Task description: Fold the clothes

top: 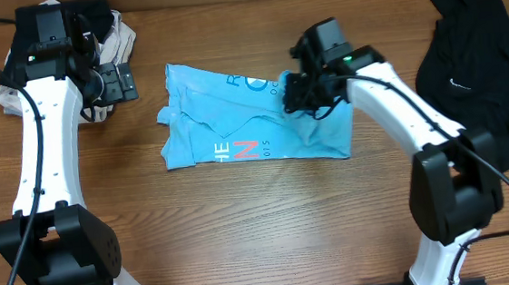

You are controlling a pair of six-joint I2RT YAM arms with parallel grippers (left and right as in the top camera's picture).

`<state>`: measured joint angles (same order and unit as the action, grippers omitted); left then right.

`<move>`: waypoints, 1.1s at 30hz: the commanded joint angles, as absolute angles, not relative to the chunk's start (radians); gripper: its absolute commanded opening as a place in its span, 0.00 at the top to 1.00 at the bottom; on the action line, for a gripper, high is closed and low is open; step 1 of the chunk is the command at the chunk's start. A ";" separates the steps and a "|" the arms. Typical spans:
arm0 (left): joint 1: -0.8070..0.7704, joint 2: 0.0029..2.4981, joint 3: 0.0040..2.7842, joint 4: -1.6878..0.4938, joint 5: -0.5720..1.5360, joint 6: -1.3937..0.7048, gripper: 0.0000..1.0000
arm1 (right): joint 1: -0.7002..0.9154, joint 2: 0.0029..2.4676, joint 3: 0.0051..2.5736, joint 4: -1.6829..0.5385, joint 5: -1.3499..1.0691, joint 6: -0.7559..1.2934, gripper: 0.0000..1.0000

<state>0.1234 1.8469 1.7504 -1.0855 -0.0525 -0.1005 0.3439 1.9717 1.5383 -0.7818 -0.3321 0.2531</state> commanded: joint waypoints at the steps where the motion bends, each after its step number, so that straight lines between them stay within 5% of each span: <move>1: 0.124 1.818 1.777 -1.088 -0.031 -0.093 0.00 | 0.384 2.008 1.559 -0.749 -0.330 0.309 0.91; 3: 0.124 1.818 1.777 -1.088 -0.029 -0.093 0.00 | 0.405 2.016 1.559 -0.732 -0.340 0.308 0.83; 5: 0.124 1.818 1.777 -1.088 -0.020 -0.093 0.00 | 0.423 2.015 1.560 -0.718 -0.351 0.308 0.59; 7: 0.124 1.818 1.776 -1.088 0.001 -0.092 0.00 | 0.431 2.009 1.575 -0.712 -0.413 0.305 0.50; 12: 0.124 1.822 1.773 -1.088 0.057 -0.089 0.00 | 0.429 1.970 1.669 -0.721 -0.719 0.183 0.46; 20: 0.121 1.831 1.712 -1.085 0.163 -0.071 0.00 | 0.390 1.932 1.766 -0.980 -0.340 0.239 0.37; 33: 0.059 1.886 1.402 -0.780 0.391 0.135 0.00 | 0.148 1.932 1.765 -1.153 -0.323 0.208 0.27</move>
<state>0.0757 1.8530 1.4445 -0.8227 0.3065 0.0681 0.1818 1.9533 1.7481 -1.1404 -0.3363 0.2344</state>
